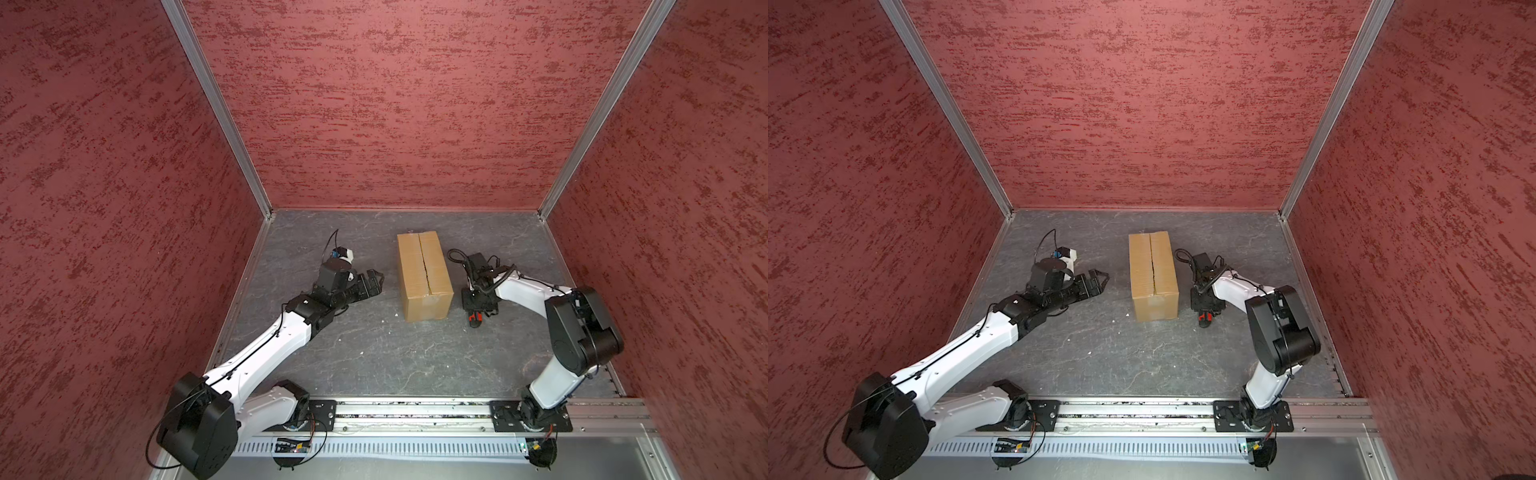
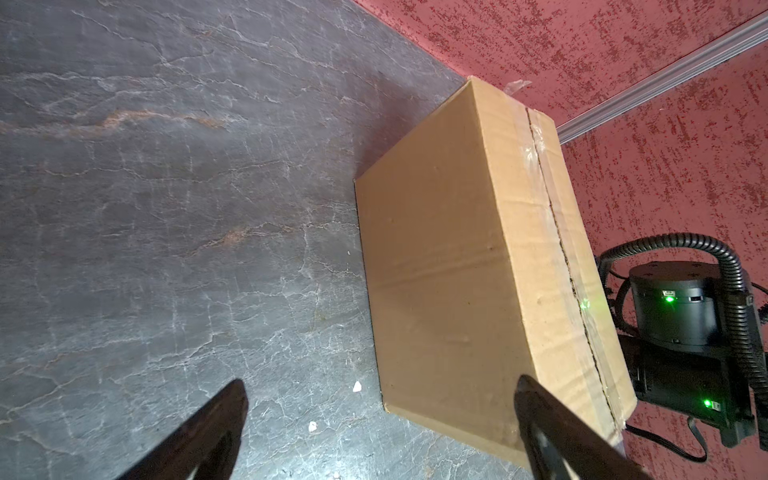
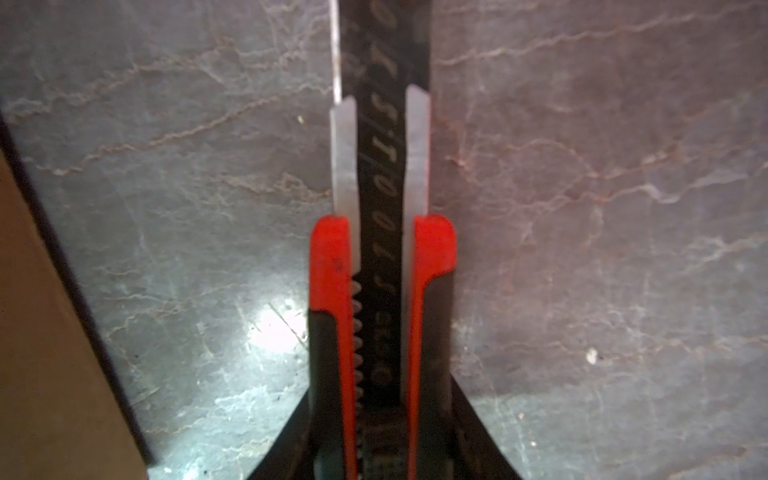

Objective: Unpack the express box
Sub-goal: 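Lower the red knife beside the box and open the right gripper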

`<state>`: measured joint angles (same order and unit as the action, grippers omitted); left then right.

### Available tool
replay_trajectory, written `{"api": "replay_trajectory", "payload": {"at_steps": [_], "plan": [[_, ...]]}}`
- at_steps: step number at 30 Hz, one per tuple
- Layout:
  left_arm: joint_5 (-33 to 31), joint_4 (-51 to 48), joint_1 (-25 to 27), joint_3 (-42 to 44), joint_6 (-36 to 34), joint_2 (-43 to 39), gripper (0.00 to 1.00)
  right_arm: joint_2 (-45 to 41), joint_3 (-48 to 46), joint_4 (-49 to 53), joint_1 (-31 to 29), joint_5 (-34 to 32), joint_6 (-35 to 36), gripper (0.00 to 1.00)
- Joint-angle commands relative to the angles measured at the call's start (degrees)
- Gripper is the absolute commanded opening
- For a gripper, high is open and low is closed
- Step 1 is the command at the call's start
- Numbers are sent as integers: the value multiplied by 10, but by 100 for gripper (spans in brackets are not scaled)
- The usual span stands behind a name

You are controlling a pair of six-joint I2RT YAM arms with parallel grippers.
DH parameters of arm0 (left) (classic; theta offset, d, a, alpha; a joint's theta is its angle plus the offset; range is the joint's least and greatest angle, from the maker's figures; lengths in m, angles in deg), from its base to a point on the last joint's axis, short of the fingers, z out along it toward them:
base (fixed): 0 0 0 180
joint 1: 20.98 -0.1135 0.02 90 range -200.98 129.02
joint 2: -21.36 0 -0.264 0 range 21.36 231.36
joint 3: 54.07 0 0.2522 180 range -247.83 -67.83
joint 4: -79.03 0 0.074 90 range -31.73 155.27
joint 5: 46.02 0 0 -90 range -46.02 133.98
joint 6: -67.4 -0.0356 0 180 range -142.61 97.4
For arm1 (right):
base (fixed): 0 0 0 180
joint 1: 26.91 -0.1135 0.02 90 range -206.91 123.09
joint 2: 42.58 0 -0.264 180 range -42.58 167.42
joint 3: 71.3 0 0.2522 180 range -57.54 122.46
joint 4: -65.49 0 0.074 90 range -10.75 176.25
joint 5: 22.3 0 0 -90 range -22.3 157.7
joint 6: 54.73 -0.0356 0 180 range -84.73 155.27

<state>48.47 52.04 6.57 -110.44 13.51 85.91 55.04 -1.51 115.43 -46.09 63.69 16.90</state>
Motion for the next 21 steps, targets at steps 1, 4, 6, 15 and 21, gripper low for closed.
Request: {"api": "replay_trajectory", "payload": {"at_steps": [1, 4, 6, 15, 21], "plan": [[9, 2, -7, -2, -12, 5, 100, 1, -2, -7, 7, -13, 5, 43], [12, 1, -11, -8, -14, 10, 100, -3, 2, -3, 7, -17, 7, 47], [14, 0, -13, -12, -16, 14, 100, -4, 6, 1, 7, -19, 8, 49], [39, 4, -39, -44, -18, 80, 100, -70, 47, 37, 7, -28, 4, 50], [22, 42, -41, -88, -18, 178, 100, -105, 55, 12, 2, 12, 2, 51]]}}
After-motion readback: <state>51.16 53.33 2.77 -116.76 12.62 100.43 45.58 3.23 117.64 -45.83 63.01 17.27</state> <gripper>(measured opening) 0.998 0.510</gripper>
